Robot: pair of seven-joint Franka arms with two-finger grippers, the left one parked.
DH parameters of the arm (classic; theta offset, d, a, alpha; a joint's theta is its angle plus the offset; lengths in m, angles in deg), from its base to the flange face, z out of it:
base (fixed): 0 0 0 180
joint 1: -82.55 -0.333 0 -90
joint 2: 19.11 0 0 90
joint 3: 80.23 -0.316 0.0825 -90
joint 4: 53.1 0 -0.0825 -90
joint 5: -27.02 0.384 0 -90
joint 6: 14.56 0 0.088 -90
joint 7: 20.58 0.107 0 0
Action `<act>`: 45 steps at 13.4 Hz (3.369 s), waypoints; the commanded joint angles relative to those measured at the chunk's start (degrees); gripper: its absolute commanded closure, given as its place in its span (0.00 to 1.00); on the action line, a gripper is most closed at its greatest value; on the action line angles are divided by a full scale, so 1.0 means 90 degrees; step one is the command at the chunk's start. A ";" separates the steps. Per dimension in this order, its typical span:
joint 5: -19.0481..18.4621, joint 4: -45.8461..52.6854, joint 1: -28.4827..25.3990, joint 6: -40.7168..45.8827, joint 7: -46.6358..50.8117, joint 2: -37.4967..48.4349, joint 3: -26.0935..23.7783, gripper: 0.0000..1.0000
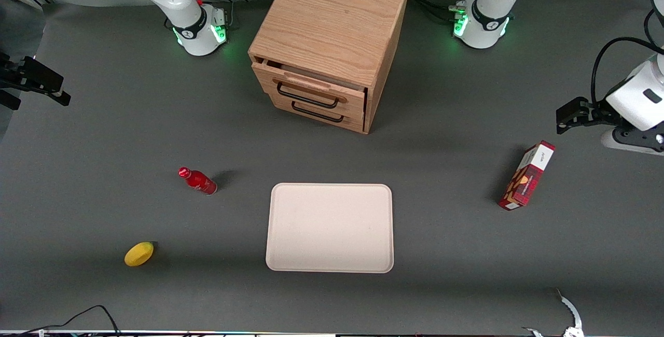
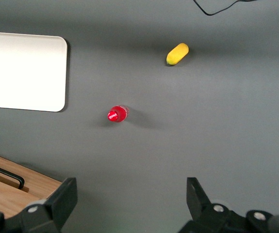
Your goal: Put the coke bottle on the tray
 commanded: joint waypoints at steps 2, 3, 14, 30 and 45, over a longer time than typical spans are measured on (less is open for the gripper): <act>0.0085 0.0000 0.0183 0.0116 0.0338 0.0031 -0.0294 0.00; 0.0027 0.0068 0.0106 0.0174 0.0379 -0.0075 -0.0295 0.00; -0.0237 0.0147 0.0056 0.0117 0.0281 -0.0349 -0.0285 0.00; -0.0071 -0.1451 -0.0627 -0.2908 0.0906 -0.1649 -0.0305 0.00; -0.0120 -0.4082 -0.0539 -0.4814 0.0828 -0.1014 -0.0383 0.00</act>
